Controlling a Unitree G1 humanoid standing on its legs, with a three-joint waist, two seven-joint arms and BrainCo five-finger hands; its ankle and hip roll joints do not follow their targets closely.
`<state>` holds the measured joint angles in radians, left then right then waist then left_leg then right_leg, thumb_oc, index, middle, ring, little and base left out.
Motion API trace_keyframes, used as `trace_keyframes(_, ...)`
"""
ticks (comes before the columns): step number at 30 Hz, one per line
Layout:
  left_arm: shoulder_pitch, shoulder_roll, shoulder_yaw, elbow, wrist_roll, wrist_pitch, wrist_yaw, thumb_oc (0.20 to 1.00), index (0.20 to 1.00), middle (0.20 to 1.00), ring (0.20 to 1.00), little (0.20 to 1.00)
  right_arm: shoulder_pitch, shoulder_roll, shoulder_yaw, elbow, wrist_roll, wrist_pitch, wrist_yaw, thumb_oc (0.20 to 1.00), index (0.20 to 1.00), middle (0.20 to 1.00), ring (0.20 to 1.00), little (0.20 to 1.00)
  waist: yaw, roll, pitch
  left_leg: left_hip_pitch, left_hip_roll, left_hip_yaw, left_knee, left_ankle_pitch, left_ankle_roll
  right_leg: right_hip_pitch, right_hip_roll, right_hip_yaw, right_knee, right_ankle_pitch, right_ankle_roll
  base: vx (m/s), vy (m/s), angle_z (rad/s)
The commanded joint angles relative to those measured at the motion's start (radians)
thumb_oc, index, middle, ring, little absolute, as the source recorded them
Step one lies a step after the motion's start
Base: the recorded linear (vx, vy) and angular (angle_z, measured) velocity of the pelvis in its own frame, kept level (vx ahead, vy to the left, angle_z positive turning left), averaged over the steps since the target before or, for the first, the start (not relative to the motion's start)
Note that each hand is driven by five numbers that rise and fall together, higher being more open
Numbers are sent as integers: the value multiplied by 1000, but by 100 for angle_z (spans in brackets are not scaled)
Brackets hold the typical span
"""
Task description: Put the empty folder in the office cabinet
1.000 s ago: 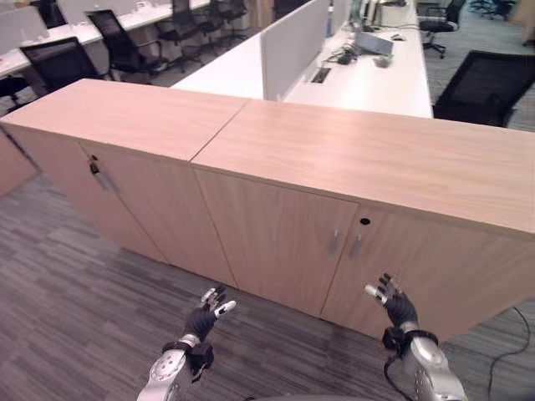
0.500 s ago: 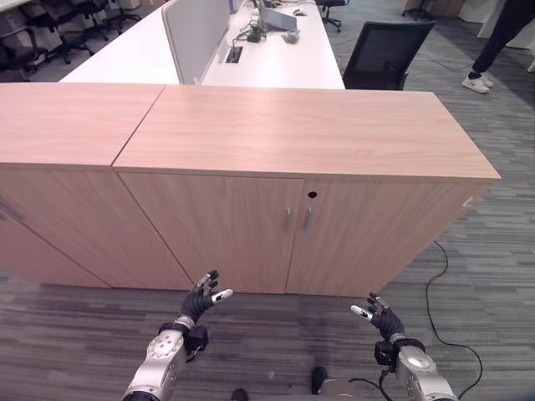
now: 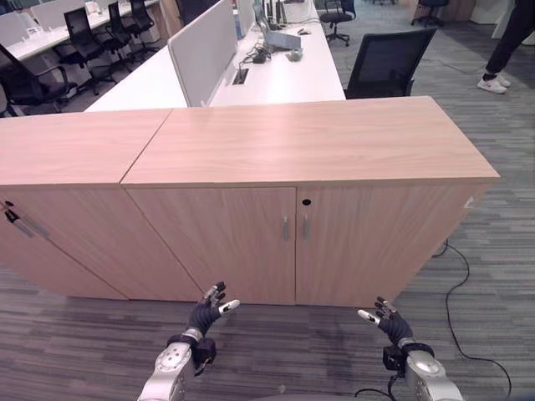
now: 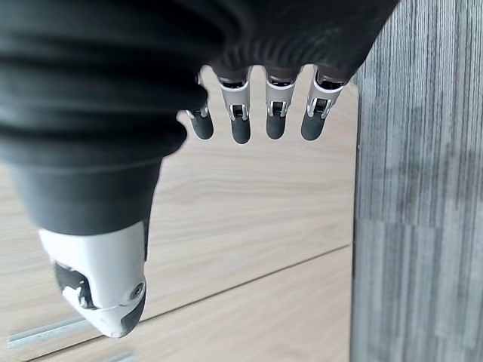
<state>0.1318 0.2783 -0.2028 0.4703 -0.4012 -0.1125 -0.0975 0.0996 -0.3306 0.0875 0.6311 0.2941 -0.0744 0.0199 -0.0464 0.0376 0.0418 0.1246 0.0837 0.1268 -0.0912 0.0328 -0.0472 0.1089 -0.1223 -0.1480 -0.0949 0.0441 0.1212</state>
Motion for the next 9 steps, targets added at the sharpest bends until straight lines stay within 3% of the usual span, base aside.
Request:
trace_keyframes(1, -44, 40, 16, 1, 25, -42, 5, 1000, 1000, 1000, 1000, 1000, -45, 9, 6, -16, 21, -37, -4, 1000, 1000, 1000, 1000, 1000, 3, -52, 1, 21, -15, -30, 22, -82, -21, 35, -19, -28, 46, -80, 43, 1, -24, 3)
trace_keyframes(9, -36, 34, 16, 8, 28, -39, 8, 1000, 1000, 1000, 1000, 1000, -41, 13, 4, -15, 28, -42, -6, 1000, 1000, 1000, 1000, 1000, 7, -53, -1, 27, -6, -40, 18, -78, -26, 48, -8, -34, 41, -85, 38, 0, -6, 1)
